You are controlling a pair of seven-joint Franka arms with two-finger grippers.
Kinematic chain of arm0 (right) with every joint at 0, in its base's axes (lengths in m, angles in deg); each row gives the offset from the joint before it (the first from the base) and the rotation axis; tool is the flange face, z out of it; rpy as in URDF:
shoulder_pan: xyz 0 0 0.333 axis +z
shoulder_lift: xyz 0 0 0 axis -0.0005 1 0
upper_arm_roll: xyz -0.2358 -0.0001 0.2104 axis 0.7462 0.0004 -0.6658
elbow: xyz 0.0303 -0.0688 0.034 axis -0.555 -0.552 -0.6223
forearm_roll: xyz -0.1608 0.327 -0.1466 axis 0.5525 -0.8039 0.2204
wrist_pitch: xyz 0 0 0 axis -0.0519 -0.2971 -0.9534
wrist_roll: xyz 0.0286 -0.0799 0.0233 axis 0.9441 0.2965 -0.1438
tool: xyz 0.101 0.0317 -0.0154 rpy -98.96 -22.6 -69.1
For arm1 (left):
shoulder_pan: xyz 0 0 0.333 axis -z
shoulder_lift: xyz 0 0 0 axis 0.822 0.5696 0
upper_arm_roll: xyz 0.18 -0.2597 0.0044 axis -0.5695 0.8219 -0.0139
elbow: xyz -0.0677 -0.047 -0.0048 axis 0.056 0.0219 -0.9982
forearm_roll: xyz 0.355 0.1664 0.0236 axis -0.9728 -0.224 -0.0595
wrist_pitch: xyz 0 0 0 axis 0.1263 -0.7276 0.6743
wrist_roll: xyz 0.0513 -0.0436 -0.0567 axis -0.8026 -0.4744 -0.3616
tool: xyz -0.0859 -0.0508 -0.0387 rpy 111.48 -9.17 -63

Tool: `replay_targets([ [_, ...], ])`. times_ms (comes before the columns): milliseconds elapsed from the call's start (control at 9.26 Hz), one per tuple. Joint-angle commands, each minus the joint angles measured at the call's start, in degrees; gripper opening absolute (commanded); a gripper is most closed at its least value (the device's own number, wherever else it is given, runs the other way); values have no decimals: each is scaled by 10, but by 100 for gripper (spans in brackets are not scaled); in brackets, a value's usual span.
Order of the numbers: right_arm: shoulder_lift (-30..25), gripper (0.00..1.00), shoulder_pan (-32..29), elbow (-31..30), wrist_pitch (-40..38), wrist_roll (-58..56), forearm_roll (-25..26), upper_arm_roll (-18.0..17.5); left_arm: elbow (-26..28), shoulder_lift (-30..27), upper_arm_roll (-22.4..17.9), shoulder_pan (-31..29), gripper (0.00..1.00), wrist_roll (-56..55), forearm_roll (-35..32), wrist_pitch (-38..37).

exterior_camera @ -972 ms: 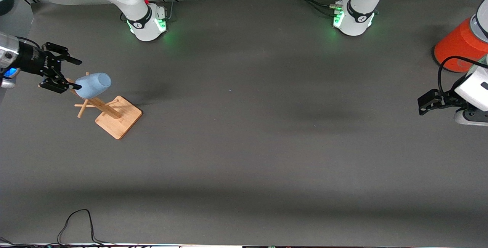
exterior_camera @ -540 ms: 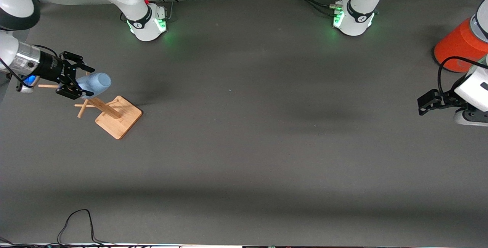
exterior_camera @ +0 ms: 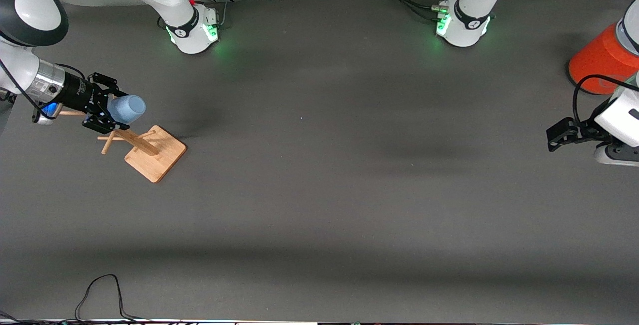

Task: Rotate and upright cup with both arms
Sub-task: 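Pull the blue cup off the stand peg with the right gripper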

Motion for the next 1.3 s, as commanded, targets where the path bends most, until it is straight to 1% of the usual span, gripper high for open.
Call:
replay_targets([
  [0,-2,63,12,-2,9,4,-9,-1,-6,0,-2,2,100,8,-4,-9],
  [216,-7,62,15,14,1,12,-9,-2,-6,0,-2,3,100,7,-4,-9],
  [432,-2,62,28,68,-55,27,-13,-2,-6,3,-2,3,100,8,-4,-9],
  [540,-5,62,33,85,-71,46,-14,-8,-6,3,-2,3,100,8,-4,-9],
  [648,-6,62,53,105,-79,70,-14,-13,-6,2,-2,3,100,8,-4,-9],
  [756,-7,62,89,123,-85,87,-21,-14,-6,2,-2,3,100,8,-4,-9],
  [972,-7,62,127,155,-85,116,-32,-15,-6,2,-2,4,100,8,-4,-9],
  [1080,-1,62,159,177,-84,117,-35,-15,-6,2,-2,4,100,8,-4,-9],
  [1188,18,62,197,206,-80,117,-35,-15,-6,2,-2,3,100,8,-4,-9],
])
